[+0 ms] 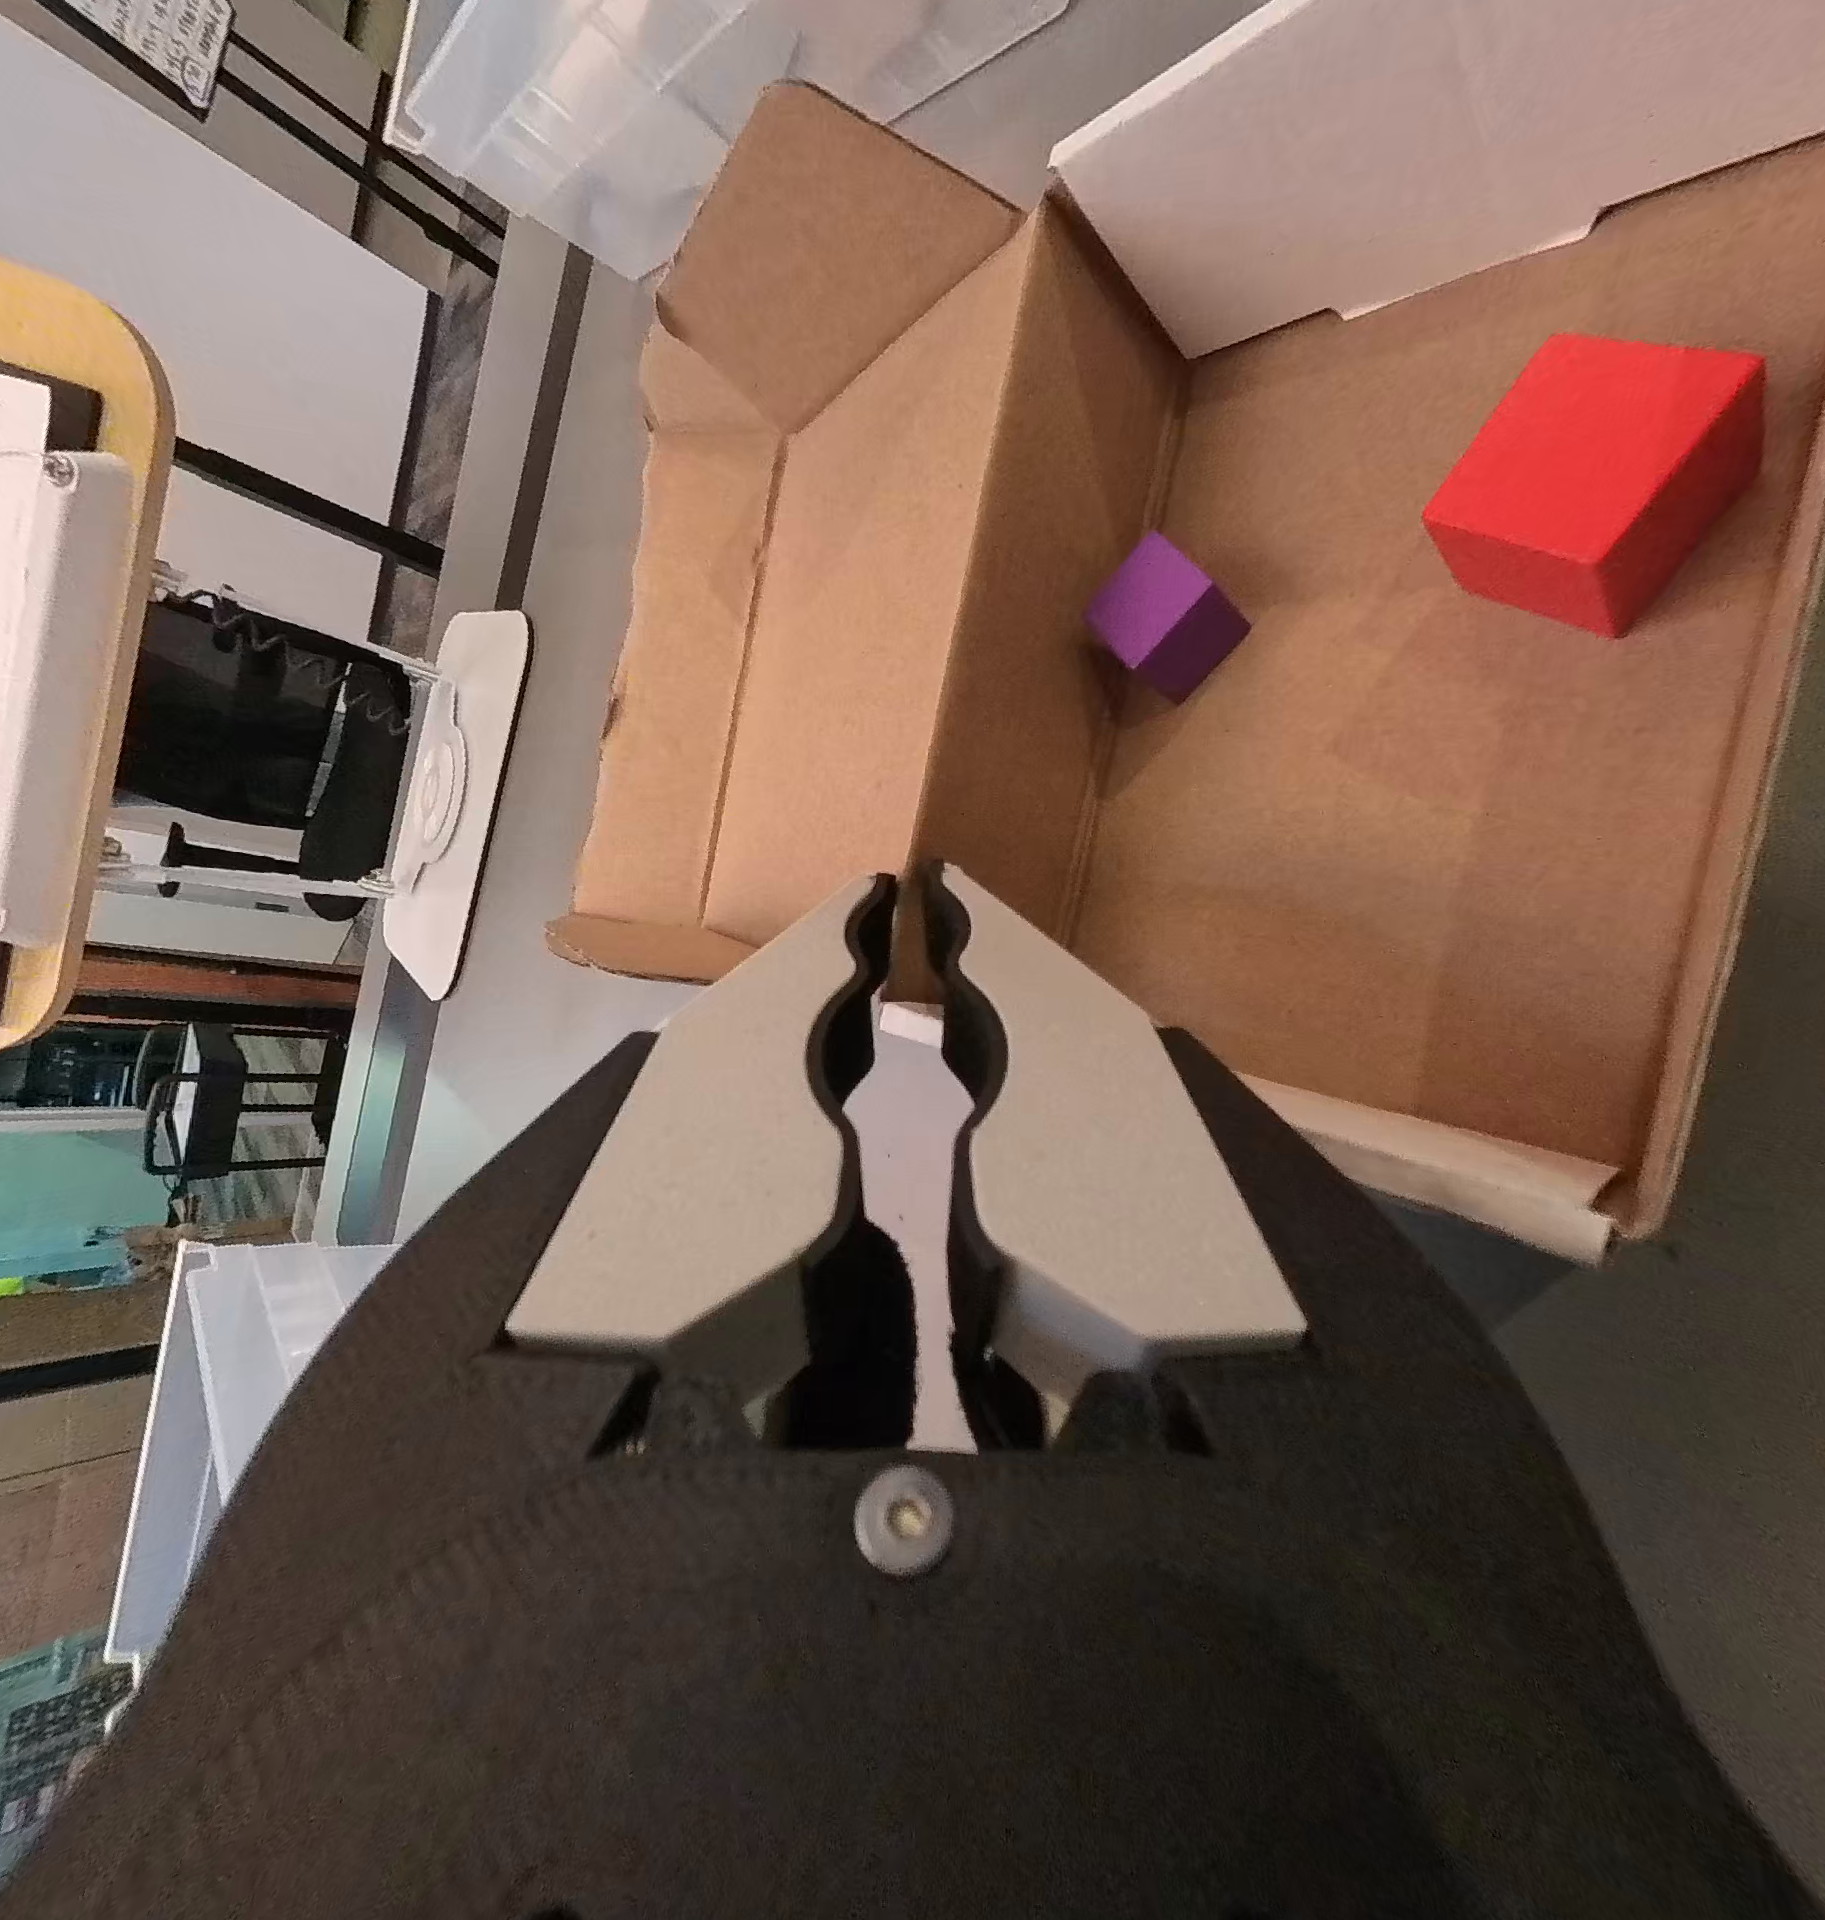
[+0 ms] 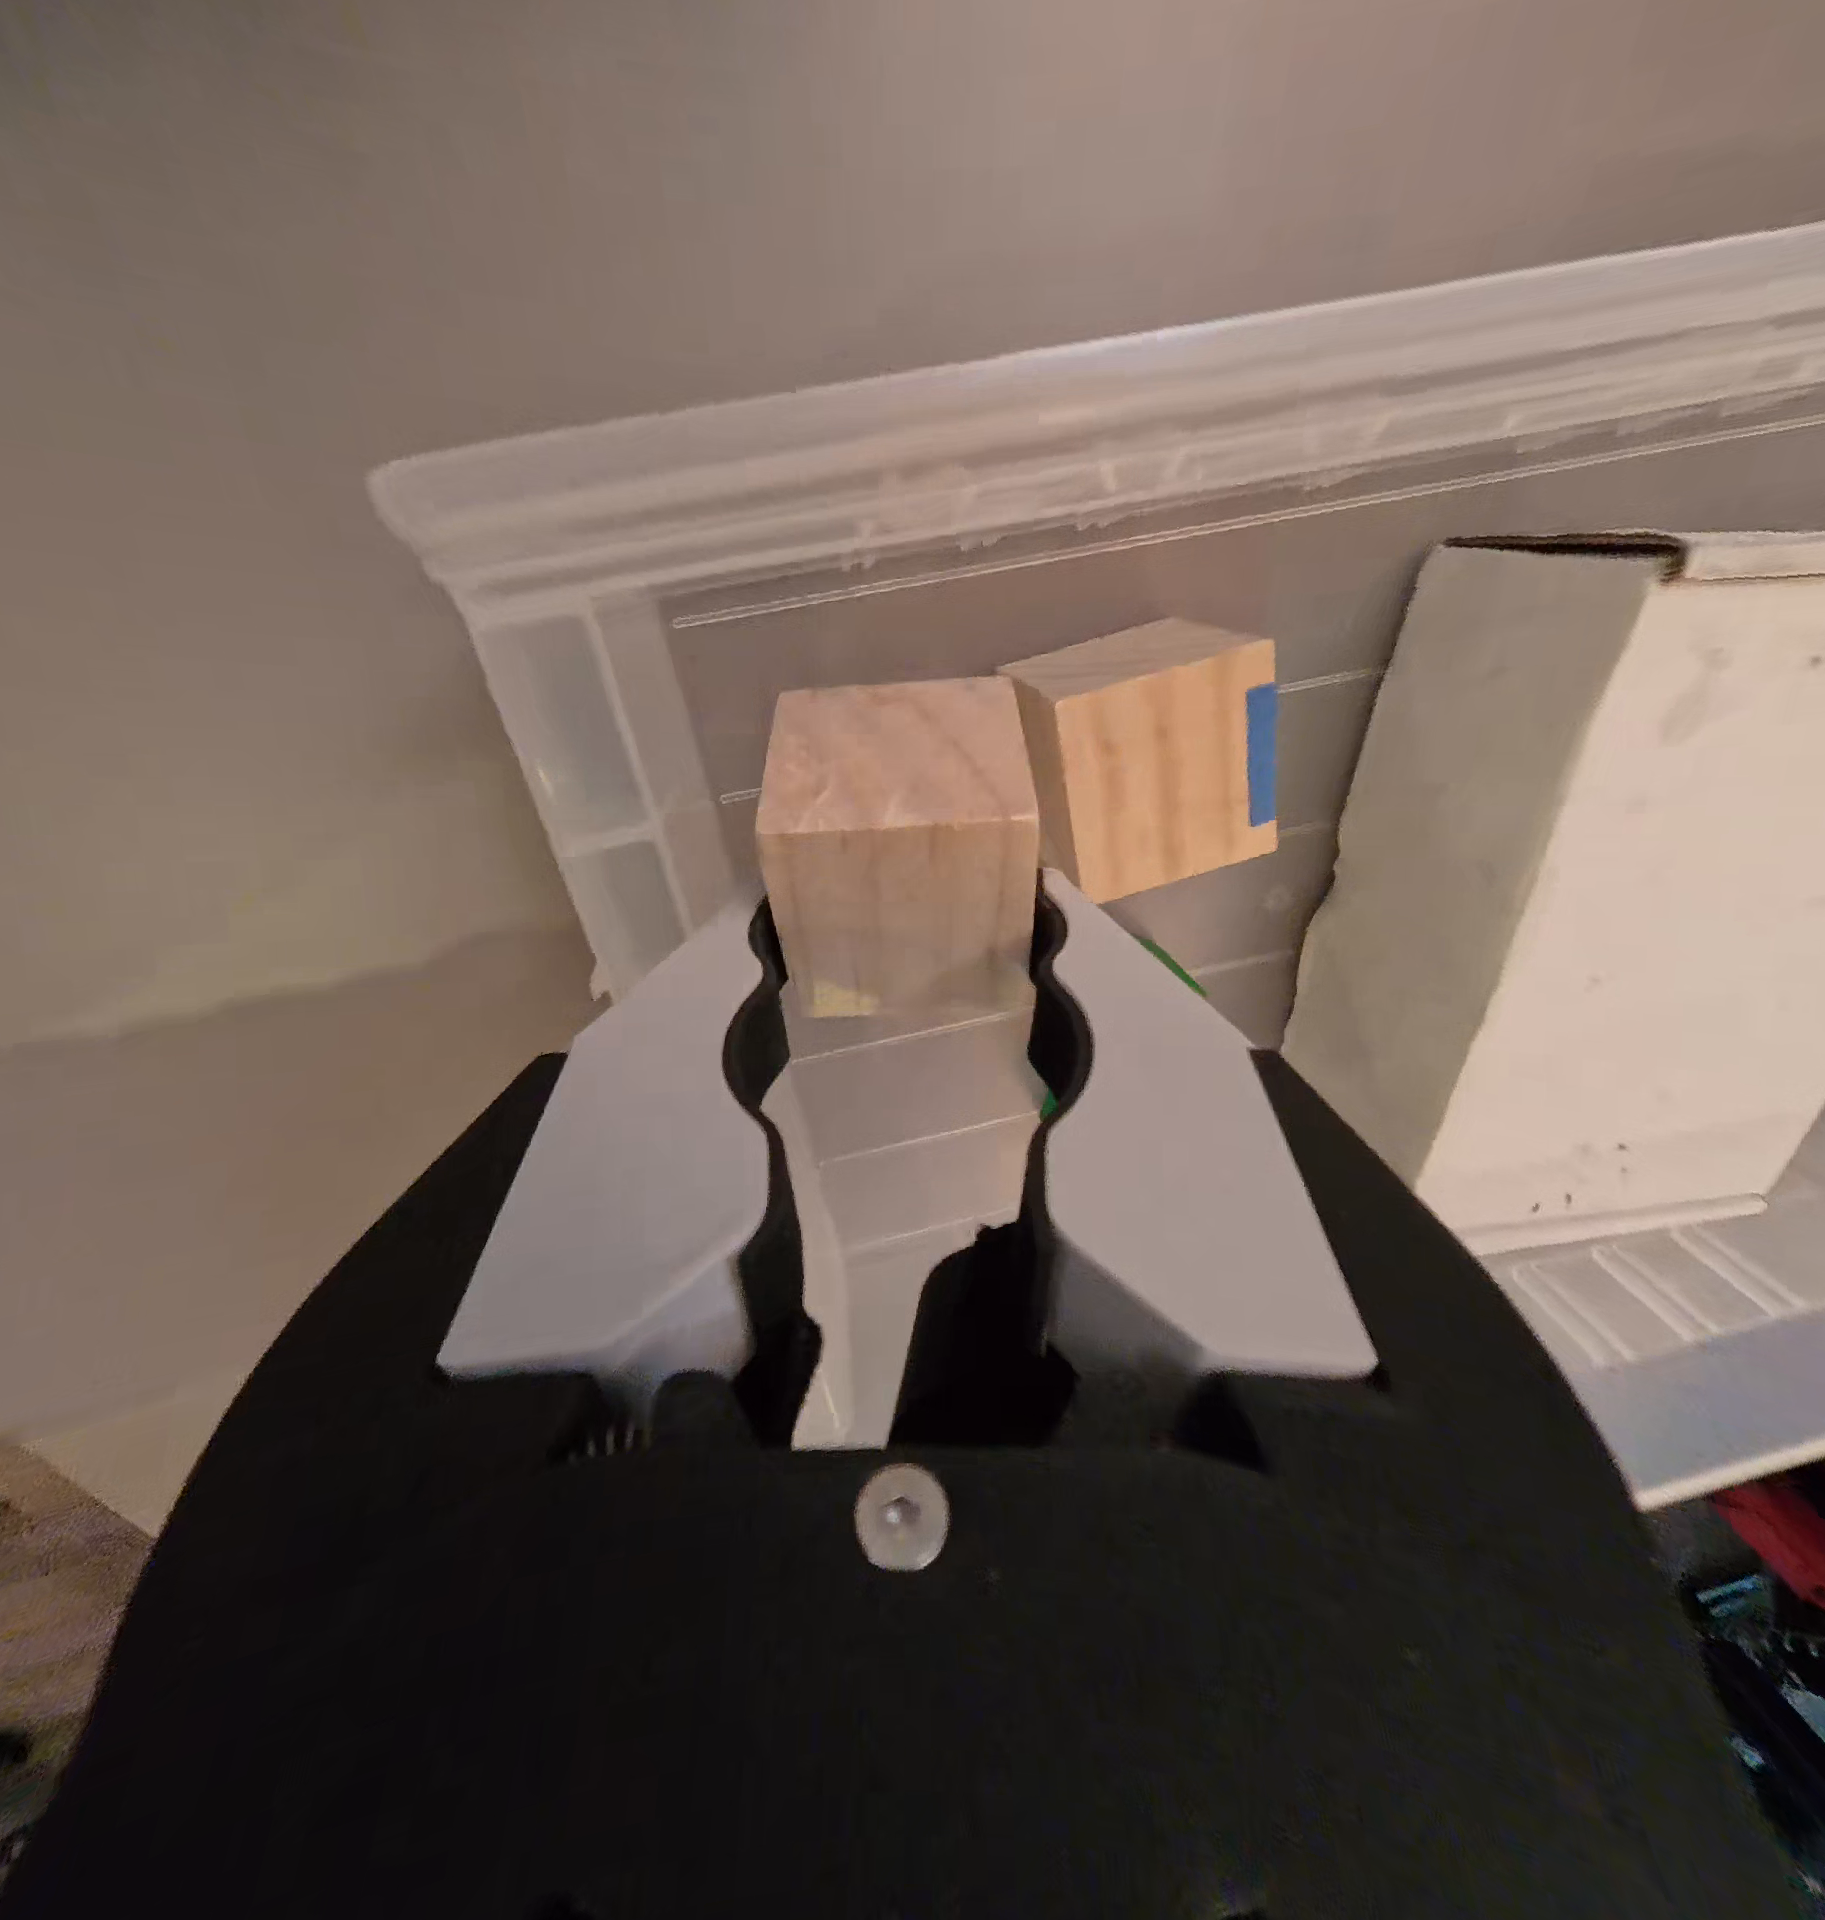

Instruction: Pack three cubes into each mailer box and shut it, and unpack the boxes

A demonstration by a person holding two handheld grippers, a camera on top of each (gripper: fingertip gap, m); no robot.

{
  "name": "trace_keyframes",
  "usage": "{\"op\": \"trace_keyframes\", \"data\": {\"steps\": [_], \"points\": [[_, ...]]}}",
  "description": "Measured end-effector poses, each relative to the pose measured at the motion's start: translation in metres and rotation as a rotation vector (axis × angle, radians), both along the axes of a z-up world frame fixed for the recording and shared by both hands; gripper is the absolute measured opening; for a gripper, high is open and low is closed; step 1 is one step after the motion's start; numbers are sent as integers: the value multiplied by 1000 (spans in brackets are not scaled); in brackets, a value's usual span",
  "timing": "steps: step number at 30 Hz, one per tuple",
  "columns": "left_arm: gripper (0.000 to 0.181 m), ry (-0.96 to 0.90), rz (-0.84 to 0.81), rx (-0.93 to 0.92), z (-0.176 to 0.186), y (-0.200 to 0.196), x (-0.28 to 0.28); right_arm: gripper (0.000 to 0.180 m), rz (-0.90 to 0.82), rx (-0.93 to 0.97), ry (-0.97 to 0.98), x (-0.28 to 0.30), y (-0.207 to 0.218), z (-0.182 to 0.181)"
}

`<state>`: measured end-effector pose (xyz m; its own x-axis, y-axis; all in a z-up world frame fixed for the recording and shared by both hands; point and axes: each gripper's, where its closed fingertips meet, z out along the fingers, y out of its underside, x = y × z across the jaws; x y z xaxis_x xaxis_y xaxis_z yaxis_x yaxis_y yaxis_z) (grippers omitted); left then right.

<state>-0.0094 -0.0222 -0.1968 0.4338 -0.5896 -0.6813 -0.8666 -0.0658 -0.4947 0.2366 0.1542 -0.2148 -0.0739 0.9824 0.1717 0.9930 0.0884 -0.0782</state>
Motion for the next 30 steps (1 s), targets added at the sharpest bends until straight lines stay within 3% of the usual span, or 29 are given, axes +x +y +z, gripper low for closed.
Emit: {"op": "trace_keyframes", "data": {"steps": [1, 7, 11, 14, 16, 19, 21, 26, 30], "points": [[4, -2, 0, -1, 0, 0, 0, 43, 5, -3, -15, 0, 1, -3], [4, -1, -1, 1, 0, 2, 1, 48, 9, 2, -42, -1, 2, -4], [4, 8, -1, 9, 0, 2, 1, 56, -17, 144, 29, -9, -4, 40], [3, 9, 5, 13, 0, 3, 1, 50, 66, 134, 195, -53, -58, 78], [3, 16, 4, 17, 0, 4, 2, 49, 143, 53, 281, -91, -107, 83], [3, 25, 6, 21, 0, 6, 3, 38, 134, -29, 370, -140, -152, 74], [3, 29, 8, 25, 0, 8, 4, 39, 118, -117, 423, -165, -177, 64], [3, 33, 15, 28, 1, 10, 5, 42, 229, -200, 276, -164, -213, 26], [3, 44, 15, 38, 1, 10, 6, 39, 203, -270, 158, -155, -222, 2]]}}
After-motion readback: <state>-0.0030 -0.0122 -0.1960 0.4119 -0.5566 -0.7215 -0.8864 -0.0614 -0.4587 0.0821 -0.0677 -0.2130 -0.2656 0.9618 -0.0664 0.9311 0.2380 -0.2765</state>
